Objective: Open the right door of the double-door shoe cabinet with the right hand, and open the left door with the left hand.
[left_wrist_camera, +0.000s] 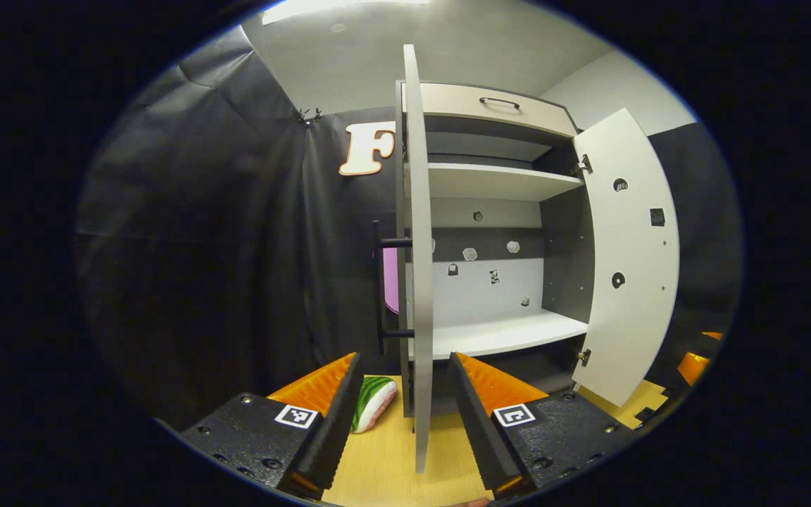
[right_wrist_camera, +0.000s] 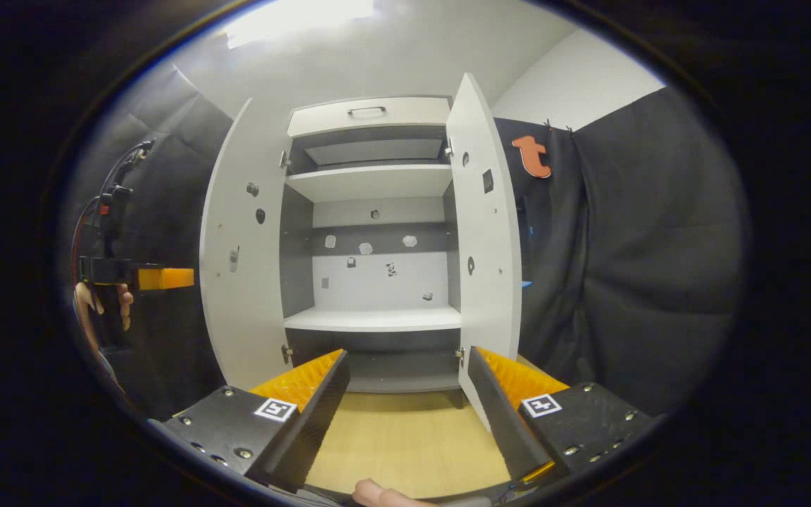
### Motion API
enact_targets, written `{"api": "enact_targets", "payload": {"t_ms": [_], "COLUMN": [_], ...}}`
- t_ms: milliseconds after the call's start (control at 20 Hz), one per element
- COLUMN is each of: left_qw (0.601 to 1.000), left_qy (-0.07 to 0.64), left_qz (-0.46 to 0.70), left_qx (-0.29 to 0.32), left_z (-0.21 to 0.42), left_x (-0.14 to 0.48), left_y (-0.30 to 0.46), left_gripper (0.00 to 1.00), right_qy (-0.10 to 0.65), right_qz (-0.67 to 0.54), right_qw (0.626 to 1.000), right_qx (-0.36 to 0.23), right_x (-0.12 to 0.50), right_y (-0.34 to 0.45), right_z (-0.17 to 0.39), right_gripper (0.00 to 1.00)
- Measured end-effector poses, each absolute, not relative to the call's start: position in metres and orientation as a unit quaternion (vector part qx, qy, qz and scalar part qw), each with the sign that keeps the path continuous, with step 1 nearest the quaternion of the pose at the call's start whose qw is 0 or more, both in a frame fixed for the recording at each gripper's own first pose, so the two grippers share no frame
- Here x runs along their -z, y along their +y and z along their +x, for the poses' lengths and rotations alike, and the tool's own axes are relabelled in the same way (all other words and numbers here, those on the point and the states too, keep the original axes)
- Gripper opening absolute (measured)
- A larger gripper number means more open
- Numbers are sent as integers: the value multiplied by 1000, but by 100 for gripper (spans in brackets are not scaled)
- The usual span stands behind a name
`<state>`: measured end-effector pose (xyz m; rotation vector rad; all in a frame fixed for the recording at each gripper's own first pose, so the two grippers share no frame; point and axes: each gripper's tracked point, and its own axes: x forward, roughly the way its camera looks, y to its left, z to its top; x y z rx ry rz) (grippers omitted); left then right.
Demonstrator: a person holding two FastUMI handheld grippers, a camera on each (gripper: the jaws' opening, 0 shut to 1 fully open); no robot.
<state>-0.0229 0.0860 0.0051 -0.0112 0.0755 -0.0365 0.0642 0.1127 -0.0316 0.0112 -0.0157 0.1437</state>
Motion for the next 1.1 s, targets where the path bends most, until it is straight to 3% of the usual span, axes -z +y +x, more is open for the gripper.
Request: {"api": "enact_targets", "payload": {"t_ms": [150,300,400,450,500,700,1100], "left_qw": [998,999,1000,1000,1000,1000,1000], "left_qy": [35,32,21,20,15,5,5], "left_qz": [-25,-21,-2,1,1,-6,-4], "left_qx": [34,23,11,7,8,-7,1], "left_z": [-44,-58,-64,-67,-71,-74,-73], "left_x": [0,5,5,5,5,10,16], "left_y": [68,61,55,51,43,21,-19], "left_gripper": [81,94,96,92,96,93,96], "right_qy": [-5,-5,-9,-12,-14,-29,-15], "right_qz": [7,6,5,7,8,-7,-15], "right_qw": [997,998,998,998,998,998,998], "right_qx": [-72,-70,-68,-67,-65,-59,-54], "right_x": [33,31,27,23,19,0,0], "right_y": [112,112,111,110,109,110,108], "right_z": [64,63,62,62,62,63,71], "right_gripper": [100,100,100,100,100,100,100]}}
